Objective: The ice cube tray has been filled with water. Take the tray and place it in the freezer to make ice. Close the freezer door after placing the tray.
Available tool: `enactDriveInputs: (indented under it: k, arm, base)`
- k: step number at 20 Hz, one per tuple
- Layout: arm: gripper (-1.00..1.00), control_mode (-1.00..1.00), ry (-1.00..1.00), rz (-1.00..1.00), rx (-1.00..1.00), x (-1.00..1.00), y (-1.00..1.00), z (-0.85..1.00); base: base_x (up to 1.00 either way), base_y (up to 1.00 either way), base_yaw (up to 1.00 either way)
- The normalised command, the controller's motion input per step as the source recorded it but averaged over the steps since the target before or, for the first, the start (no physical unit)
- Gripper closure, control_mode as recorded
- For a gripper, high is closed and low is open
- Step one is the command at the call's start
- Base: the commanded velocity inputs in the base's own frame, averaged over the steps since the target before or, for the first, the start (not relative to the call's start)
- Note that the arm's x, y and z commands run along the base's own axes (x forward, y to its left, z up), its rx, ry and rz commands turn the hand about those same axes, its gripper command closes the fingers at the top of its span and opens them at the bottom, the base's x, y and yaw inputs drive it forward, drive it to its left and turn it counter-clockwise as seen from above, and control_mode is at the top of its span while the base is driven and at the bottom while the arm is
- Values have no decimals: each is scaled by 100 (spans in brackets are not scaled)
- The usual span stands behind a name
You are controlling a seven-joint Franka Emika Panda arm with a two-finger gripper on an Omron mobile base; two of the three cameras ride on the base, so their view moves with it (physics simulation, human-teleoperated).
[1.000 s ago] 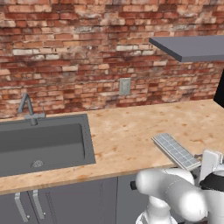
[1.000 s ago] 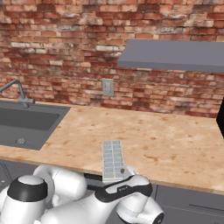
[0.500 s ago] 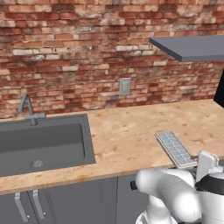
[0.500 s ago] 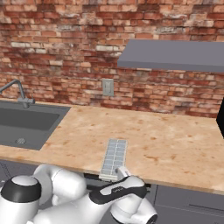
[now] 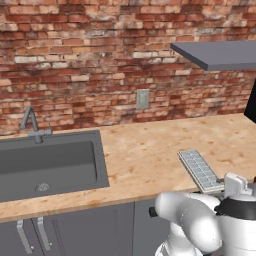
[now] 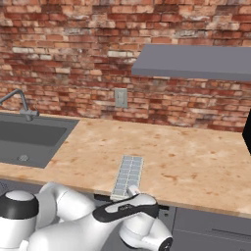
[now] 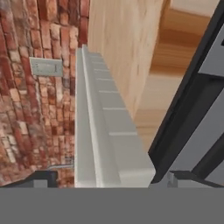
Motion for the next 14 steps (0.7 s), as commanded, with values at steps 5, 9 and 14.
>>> enactDriveInputs:
  k: [5, 9, 14]
  arm:
    - [-100, -100, 0, -4, -6, 8, 3, 9]
    - [100, -100, 0, -6, -3, 25, 4, 4]
    - [100, -100, 2, -5, 0, 30, 1, 0]
  base:
    - [0, 0, 0]
    - [0, 0, 0]
    - [0, 0, 0]
